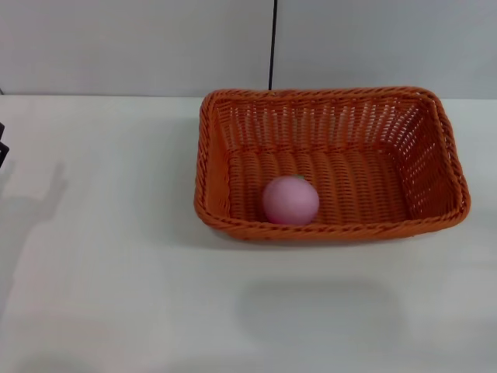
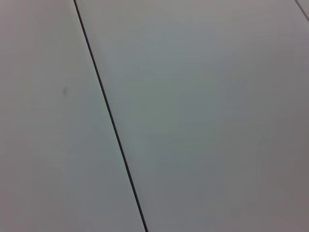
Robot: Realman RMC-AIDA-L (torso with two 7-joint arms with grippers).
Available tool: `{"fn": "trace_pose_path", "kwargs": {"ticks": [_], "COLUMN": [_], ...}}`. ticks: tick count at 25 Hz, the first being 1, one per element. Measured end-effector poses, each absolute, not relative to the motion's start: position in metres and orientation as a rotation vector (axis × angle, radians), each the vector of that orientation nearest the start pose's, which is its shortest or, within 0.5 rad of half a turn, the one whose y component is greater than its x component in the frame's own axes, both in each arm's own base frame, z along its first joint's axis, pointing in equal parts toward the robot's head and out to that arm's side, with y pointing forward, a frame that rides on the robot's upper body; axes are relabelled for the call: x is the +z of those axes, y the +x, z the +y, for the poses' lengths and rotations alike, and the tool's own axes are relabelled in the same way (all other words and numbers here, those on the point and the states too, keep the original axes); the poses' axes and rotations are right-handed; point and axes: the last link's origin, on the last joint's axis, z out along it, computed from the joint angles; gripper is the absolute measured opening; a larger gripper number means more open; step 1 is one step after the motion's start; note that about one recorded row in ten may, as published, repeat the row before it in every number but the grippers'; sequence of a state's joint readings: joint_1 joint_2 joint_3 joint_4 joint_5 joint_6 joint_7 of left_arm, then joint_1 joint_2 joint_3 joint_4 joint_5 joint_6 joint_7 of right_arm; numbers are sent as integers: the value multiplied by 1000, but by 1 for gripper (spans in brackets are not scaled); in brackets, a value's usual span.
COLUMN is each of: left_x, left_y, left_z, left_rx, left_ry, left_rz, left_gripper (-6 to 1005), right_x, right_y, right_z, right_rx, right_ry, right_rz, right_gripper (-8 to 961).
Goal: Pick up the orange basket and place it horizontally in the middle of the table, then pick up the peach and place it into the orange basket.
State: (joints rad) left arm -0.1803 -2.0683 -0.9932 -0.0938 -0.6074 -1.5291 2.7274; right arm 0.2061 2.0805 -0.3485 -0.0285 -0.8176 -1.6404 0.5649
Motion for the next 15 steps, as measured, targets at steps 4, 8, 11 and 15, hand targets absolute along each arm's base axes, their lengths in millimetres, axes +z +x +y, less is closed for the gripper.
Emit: {"fn": "trace_pose_path", "kwargs": {"ticks": [4,8,11,15], "left_x": [15,15,14,18], "left_y": [-364,-366,-367,-363], "left_z": [230,227,224,223], "left_rx": [-925,-922,-919,-947], "left_ry": [-1483,-1480,-1477,-1470], "left_rz": [-594,-597,-605,-574], "left_gripper": [813,813,813,813], "right_x": [70,66,64,64], "right_y": [392,396,396,395], "right_z": [222,229,230,232], "right_rx": [995,985,991,997], "right_ry": [-1074,-1079,-1086,-1087], "right_rz": [620,673,685,689], "right_gripper": [522,523,523,523]}}
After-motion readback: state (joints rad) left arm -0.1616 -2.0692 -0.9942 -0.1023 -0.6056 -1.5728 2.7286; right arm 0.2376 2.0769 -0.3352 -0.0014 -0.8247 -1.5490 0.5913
